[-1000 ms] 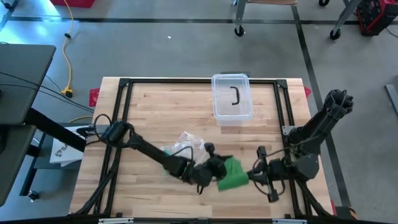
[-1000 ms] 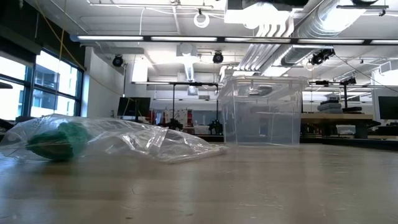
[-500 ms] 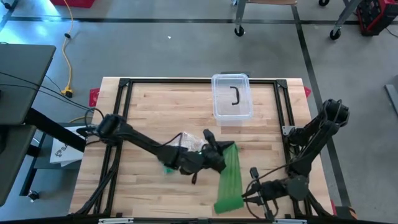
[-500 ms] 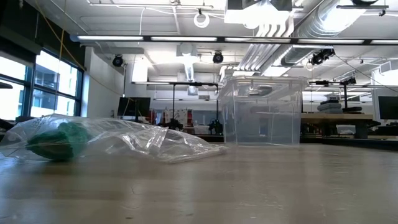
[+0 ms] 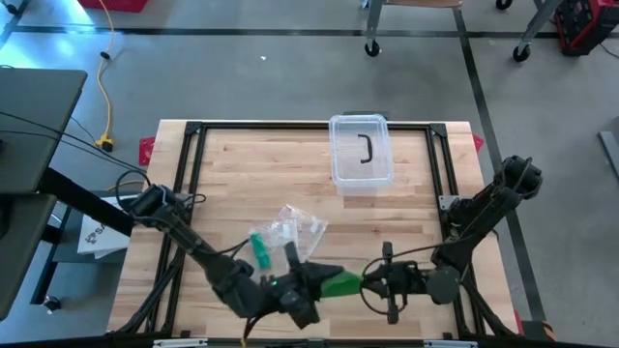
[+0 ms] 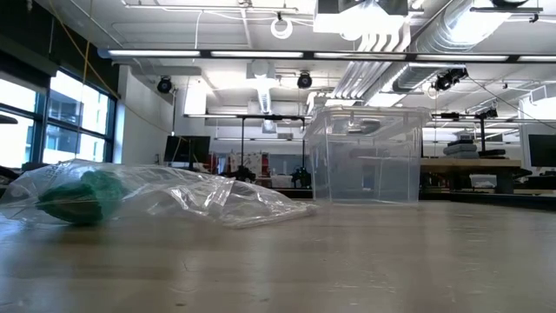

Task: Roll bandage
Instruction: Roll the green bandage

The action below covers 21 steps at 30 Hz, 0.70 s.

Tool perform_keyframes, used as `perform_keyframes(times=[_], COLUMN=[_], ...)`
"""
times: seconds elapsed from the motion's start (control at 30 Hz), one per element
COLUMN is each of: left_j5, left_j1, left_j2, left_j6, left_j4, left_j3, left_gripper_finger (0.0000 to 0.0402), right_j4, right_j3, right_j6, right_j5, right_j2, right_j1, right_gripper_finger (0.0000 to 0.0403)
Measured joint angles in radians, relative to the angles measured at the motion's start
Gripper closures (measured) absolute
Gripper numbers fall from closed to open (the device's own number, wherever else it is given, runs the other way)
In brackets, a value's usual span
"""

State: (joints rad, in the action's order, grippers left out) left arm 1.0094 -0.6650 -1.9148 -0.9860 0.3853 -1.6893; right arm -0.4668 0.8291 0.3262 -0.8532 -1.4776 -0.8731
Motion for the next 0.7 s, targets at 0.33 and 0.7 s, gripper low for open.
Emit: perform_keyframes(times=[0.33, 0.7], left_j5=[0.237, 0.255], left_j1=[0.038, 0.050], left_j2=[0.002, 0.002], left_j6=[0.077, 0.198], left_j4=[-0.161, -0.252], left_j3=[0.041, 0.041], left_gripper_finger=[0.0401, 0.0401], right_j4=[-0.253, -0.230], right_j3=[0.012, 0.087], right_j6=[-0.432, -0.623], right_j5=[0.113, -0.172], right_j2=[-0.001, -0.016], right_j1=[-0.042, -0.176], right_gripper_finger=[0.0402, 0.0403])
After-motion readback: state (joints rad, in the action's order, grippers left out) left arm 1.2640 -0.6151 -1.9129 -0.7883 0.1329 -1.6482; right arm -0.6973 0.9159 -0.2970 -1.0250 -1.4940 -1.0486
